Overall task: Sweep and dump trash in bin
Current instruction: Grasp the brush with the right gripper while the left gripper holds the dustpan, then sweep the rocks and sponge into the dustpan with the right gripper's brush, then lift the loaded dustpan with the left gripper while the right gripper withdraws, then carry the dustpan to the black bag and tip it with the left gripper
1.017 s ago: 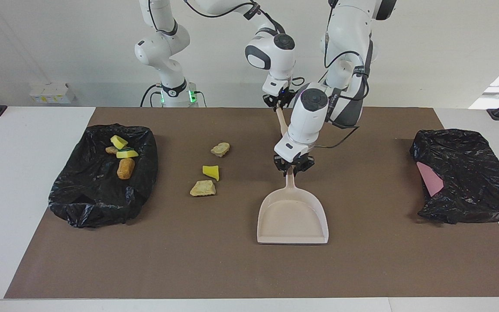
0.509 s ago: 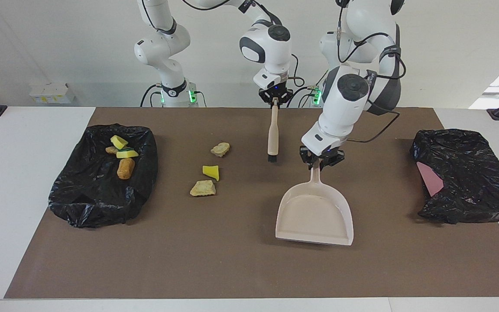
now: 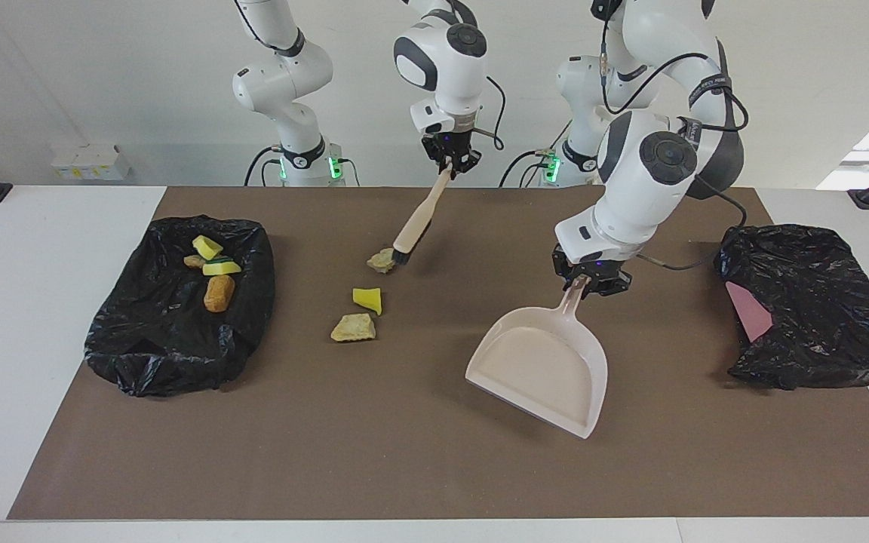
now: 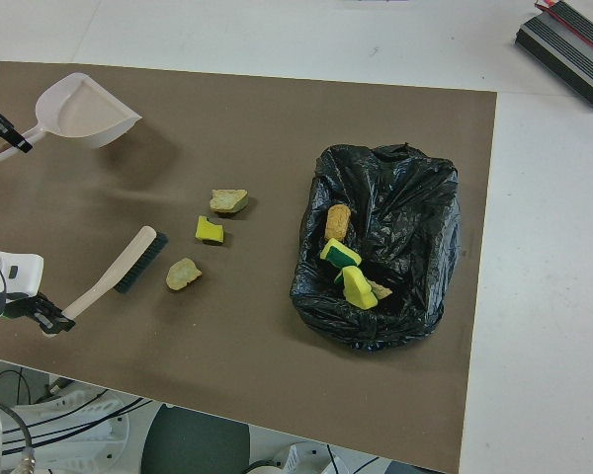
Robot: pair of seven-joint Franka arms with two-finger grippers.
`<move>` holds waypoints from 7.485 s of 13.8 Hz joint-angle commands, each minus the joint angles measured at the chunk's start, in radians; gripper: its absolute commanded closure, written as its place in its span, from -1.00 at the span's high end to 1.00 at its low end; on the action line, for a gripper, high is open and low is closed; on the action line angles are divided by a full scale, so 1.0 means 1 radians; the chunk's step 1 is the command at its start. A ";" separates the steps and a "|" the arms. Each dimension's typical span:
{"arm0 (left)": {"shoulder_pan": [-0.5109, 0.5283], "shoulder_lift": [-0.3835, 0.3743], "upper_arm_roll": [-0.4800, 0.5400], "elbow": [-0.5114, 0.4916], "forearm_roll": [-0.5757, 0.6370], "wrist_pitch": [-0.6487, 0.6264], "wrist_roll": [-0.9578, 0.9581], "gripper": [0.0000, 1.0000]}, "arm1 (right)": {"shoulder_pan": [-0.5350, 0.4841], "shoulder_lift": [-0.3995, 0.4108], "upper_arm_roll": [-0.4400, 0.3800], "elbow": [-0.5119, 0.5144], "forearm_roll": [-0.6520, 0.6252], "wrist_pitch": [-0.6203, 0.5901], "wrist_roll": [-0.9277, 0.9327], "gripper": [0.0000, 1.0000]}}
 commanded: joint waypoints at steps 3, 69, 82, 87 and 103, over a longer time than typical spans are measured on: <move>-0.016 -0.003 0.000 0.015 0.081 -0.052 0.401 -1.00 | -0.089 -0.011 0.011 -0.058 0.029 -0.003 0.147 -1.00; -0.027 -0.215 -0.007 -0.581 0.119 0.456 0.614 -1.00 | -0.156 0.225 0.011 0.149 0.065 0.164 -0.683 -1.00; 0.347 -0.184 -0.004 -0.194 -0.027 0.016 1.133 -1.00 | -0.100 0.218 0.014 0.107 0.006 0.181 -0.584 -1.00; 0.513 -0.103 -0.001 -0.023 -0.017 -0.087 1.354 -1.00 | 0.017 0.190 0.014 0.071 0.006 0.182 -0.497 -1.00; 0.849 0.029 0.023 0.177 0.332 0.109 1.806 -1.00 | 0.170 0.144 0.014 -0.038 0.023 0.158 -0.474 -1.00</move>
